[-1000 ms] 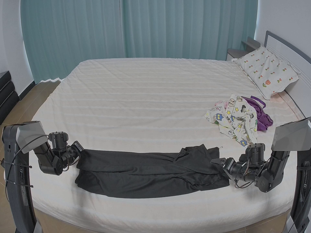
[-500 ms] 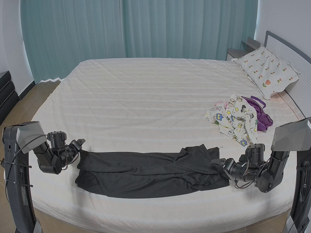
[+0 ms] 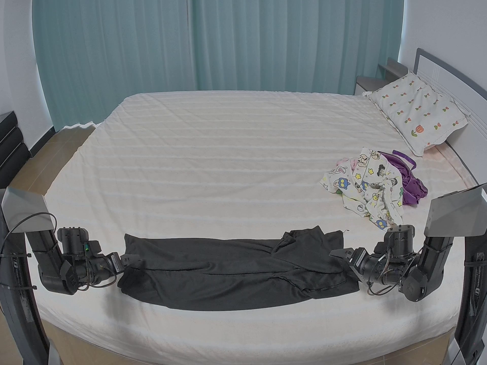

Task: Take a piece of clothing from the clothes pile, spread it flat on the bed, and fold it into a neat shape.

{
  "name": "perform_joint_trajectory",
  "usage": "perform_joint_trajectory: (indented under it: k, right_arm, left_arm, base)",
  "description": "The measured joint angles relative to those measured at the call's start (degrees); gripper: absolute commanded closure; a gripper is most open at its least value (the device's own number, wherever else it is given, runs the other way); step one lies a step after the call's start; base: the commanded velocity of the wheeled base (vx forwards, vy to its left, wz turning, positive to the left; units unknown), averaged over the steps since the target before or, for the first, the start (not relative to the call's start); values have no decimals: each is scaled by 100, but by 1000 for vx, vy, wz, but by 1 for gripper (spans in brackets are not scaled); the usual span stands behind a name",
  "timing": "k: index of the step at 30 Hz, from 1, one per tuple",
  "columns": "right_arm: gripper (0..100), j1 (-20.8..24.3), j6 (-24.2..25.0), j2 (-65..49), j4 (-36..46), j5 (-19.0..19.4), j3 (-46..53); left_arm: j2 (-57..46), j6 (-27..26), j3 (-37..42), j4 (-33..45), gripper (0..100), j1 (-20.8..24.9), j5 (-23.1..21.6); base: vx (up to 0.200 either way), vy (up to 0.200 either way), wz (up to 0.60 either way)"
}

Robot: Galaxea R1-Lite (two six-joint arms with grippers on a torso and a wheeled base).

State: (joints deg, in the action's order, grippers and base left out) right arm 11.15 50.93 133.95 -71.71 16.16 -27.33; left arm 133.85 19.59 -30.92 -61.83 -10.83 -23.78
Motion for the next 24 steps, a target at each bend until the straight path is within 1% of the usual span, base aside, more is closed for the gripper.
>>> perform_joint_trajectory:
  k: [4, 7, 12, 13, 16, 20, 24]
  right_arm:
    - [0, -2, -2, 0, 2, 1, 0]
    - [0, -2, -2, 0, 2, 1, 0]
    - [0, -2, -2, 0, 2, 1, 0]
    - [0, -2, -5, 0, 2, 1, 0]
    - [0, -2, -5, 0, 2, 1, 0]
    - [0, -2, -5, 0, 0, 4, -1]
    - [0, -2, -5, 0, 2, 6, -1]
  left_arm:
    - [-45, -468, 369, -310, 0, -24, -158]
    - [29, -572, 501, -599, 0, -26, -165]
    - [199, -610, 580, -809, 0, 33, -126]
    - [221, -616, 584, -820, 100, 44, -123]
    - [278, -677, 606, -824, 100, 57, -119]
    - [374, -928, 634, -834, 100, 63, -101]
    - [433, -1040, 780, -842, 100, 5, -68]
  base:
    - [0, 0, 0]
    - [0, 0, 0]
    - [0, 0, 0]
    - [0, 0, 0]
    - [0, 0, 0]
    - [0, 0, 0]
    - [0, 0, 0]
